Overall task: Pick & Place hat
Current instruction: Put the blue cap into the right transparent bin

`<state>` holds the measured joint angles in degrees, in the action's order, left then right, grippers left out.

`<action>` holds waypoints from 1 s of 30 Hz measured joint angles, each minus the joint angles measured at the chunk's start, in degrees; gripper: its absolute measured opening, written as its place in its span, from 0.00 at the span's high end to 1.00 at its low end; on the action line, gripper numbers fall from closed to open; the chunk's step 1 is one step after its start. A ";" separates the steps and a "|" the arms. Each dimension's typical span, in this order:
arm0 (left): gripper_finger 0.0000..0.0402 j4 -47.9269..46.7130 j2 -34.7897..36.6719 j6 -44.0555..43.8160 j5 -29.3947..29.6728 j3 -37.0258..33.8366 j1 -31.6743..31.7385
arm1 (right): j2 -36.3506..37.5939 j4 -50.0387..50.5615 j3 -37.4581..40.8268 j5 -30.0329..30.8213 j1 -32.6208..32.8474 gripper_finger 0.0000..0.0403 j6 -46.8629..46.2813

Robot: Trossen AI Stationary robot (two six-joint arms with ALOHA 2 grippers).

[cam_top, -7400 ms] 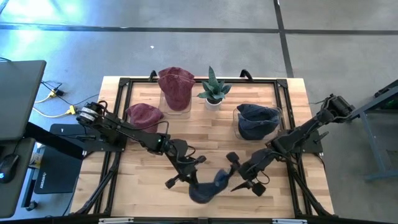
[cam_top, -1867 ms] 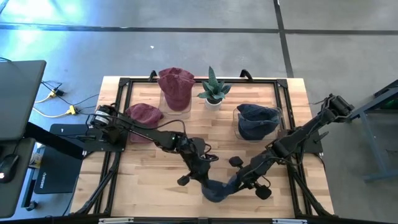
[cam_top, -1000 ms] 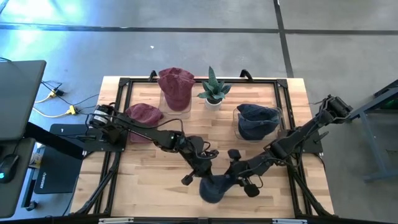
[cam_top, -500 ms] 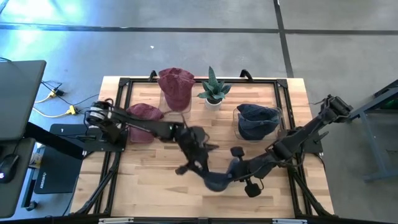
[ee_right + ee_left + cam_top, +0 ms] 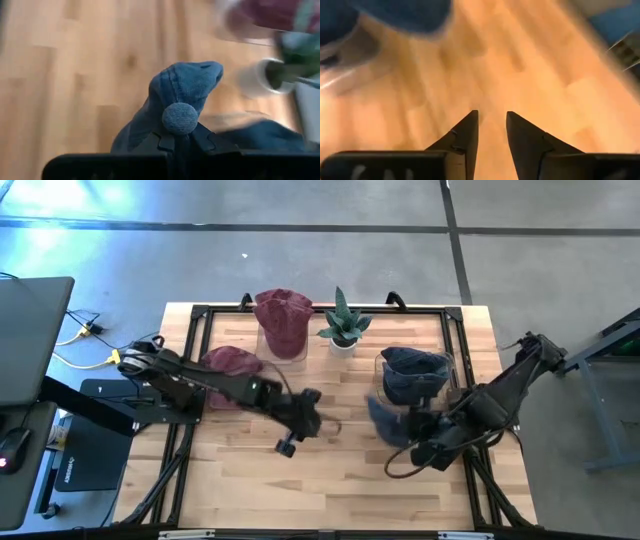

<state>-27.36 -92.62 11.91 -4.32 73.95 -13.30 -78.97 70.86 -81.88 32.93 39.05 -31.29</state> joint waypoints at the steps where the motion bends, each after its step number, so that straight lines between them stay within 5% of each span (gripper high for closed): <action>1: 0.78 -1.98 0.00 0.30 4.43 -0.07 -1.46 | -0.01 2.74 -0.86 1.64 0.02 0.99 -0.79; 6: 0.84 -3.27 0.98 -0.70 18.60 -2.69 -7.03 | 0.03 14.56 -3.61 11.10 -0.67 0.98 -1.76; 15: 0.89 -1.44 0.79 -8.75 24.98 -10.07 -8.13 | 0.38 19.01 -2.27 21.84 -3.15 0.99 6.92; 30: 0.89 3.38 0.79 -9.21 26.56 -12.31 -8.11 | 0.40 19.13 3.42 27.60 -12.75 0.99 27.76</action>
<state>-23.99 -91.83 2.70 22.24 61.65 -21.41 -78.56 90.00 -78.46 60.53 26.31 -3.54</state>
